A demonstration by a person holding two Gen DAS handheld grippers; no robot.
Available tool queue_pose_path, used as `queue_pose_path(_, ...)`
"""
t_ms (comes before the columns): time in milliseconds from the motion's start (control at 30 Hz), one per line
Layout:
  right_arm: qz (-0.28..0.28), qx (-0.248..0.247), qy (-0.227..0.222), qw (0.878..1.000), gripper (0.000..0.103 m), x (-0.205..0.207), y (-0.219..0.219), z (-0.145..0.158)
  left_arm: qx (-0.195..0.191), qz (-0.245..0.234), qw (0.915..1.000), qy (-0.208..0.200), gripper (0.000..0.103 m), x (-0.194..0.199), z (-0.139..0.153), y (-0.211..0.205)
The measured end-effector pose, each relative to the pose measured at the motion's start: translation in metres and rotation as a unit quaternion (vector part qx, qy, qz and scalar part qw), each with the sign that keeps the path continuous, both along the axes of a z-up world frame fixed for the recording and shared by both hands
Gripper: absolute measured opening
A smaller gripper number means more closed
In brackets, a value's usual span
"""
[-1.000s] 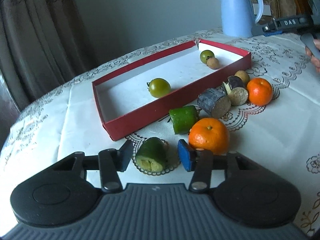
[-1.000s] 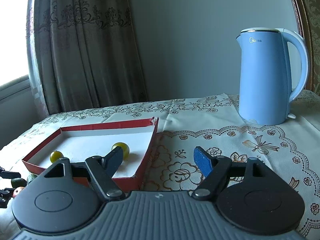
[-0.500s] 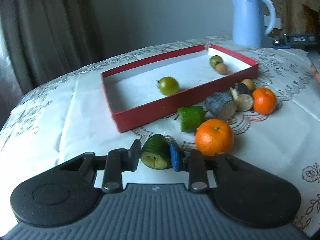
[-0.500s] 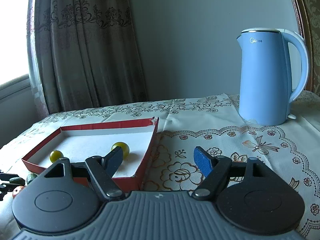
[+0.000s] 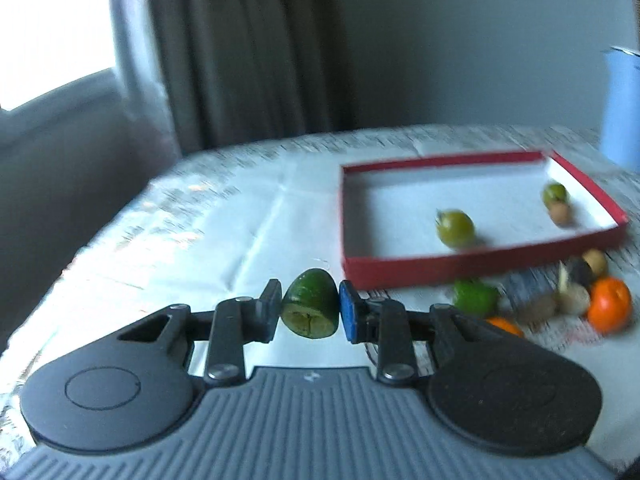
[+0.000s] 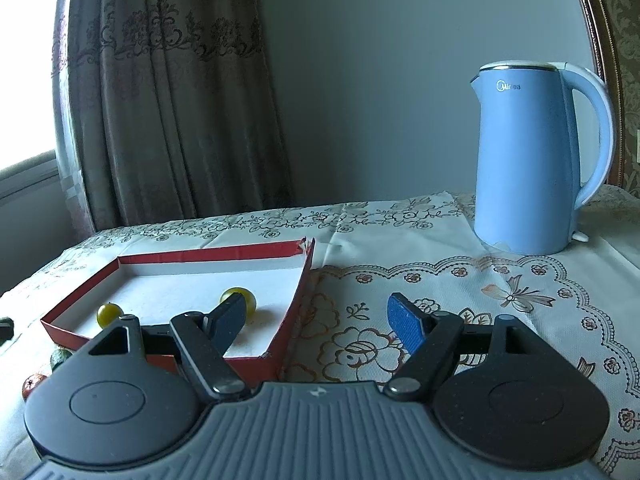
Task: Organize fruits
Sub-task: 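Carry the cucumber piece into the red box and open the left tool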
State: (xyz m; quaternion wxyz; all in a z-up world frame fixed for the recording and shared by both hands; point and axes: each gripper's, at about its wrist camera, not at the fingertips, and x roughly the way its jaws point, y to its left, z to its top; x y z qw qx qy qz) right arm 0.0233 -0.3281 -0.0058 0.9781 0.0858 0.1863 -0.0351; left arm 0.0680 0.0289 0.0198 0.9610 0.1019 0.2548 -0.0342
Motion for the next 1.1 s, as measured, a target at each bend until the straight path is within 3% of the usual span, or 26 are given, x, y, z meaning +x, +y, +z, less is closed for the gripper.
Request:
queue_pose_path(233, 0.0, -0.001, -0.002, 1.0, 0.078, 0.0, 0.0, 0.0, -0.01, 0.042, 0.9984, -0.036, 0.028, -0.002, 0.009, -0.013)
queue_pose_path(500, 0.001, 0.0, -0.001, 1.0, 0.078, 0.001, 0.0, 0.0, -0.004, 0.044, 0.9979, -0.046, 0.028, 0.01, 0.019, -0.034)
queue_pose_path(1100, 0.014, -0.001, 0.002, 1.0, 0.078, 0.002, 0.004, 0.0, 0.012, 0.067, 0.9975, -0.015, 0.028, 0.088, 0.001, -0.061)
